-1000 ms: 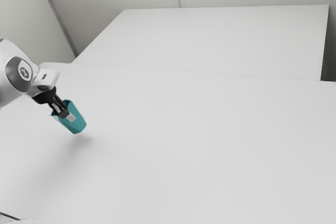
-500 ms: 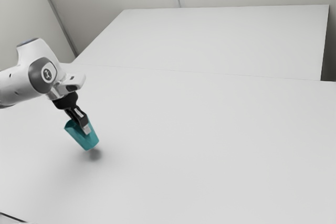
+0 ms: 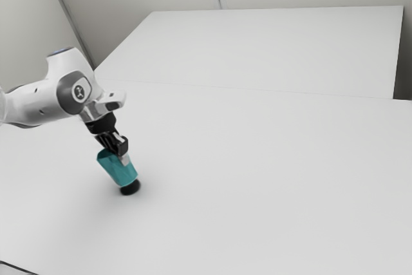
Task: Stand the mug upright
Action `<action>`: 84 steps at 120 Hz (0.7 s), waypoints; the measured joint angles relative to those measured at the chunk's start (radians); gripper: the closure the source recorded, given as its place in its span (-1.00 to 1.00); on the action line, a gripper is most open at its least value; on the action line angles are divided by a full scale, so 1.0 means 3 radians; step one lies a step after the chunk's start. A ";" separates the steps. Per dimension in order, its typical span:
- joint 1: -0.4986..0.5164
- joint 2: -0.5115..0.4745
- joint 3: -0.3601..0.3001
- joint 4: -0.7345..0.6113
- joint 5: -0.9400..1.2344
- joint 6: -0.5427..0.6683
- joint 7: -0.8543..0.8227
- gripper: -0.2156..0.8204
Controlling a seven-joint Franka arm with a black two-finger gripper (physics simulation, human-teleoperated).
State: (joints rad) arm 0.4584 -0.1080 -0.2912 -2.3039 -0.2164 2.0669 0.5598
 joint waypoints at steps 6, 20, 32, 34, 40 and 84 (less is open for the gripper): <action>-0.0016 0.0043 0.0000 0.0007 0.0003 0.0022 -0.0054 0.93; -0.0066 0.0112 0.0000 0.0016 0.0020 0.0076 -0.0166 0.93; -0.0092 0.0170 0.0001 0.0075 0.0066 0.0098 -0.0251 0.93; -0.0094 0.0183 0.0001 0.0088 0.0072 0.0098 -0.0265 0.93; -0.0098 0.0216 0.0001 0.0112 0.0084 0.0100 -0.0302 0.93; -0.0127 0.0397 -0.0002 0.0234 0.0104 0.0096 -0.0512 0.86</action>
State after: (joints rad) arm 0.4203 0.0110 -0.2919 -2.2337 -0.1853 2.0958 0.4063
